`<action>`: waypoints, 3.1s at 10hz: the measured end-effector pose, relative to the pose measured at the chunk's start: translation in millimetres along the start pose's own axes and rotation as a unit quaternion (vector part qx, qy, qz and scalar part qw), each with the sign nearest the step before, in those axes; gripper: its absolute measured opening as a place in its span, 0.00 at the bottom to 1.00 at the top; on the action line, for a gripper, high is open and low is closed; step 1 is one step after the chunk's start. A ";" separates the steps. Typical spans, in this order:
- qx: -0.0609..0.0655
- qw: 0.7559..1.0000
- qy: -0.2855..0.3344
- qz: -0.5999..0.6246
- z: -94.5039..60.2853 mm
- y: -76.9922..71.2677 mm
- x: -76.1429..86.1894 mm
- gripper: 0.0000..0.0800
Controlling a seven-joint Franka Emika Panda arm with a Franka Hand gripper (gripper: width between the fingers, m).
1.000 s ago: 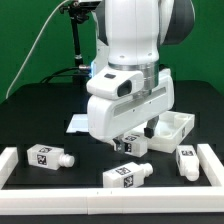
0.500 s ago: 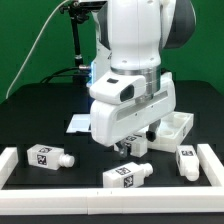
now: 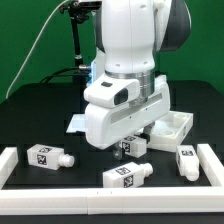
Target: Assemble one leg
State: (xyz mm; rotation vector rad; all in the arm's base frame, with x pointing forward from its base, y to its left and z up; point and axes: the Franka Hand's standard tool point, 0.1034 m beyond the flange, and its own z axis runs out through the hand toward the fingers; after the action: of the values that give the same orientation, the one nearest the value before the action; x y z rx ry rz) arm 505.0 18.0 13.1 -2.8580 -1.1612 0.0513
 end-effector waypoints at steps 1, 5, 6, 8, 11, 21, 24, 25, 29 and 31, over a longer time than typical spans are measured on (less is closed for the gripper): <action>0.000 1.000 0.000 0.000 0.0 0.0 0.0 0.70; 0.006 1.000 -0.009 -0.016 -3.3 3.3 -5.0 0.36; 0.011 0.999 -0.020 -0.025 -21.8 18.9 -16.5 0.36; 0.003 0.999 -0.021 -0.036 -51.1 34.8 -52.4 0.36; 0.000 1.000 -0.025 -0.019 -57.9 55.9 -95.0 0.36; 0.038 0.998 -0.042 -0.018 -7.7 69.3 -160.2 0.36; 0.036 0.998 -0.042 -0.018 -3.7 73.4 -169.0 0.36; 0.036 0.998 -0.042 -0.018 -3.5 72.9 -168.6 0.36; 0.026 0.999 -0.043 0.019 -20.7 71.5 -151.8 0.77; 0.017 0.996 -0.047 0.079 -50.9 60.8 -113.6 0.80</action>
Offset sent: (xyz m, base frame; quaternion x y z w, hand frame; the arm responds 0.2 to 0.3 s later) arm 0.0000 0.0000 0.0000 0.0000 0.0000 0.0000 1.0000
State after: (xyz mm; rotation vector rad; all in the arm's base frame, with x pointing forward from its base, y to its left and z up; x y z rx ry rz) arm 468.6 -106.7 61.0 -2.9400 -0.9349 0.2115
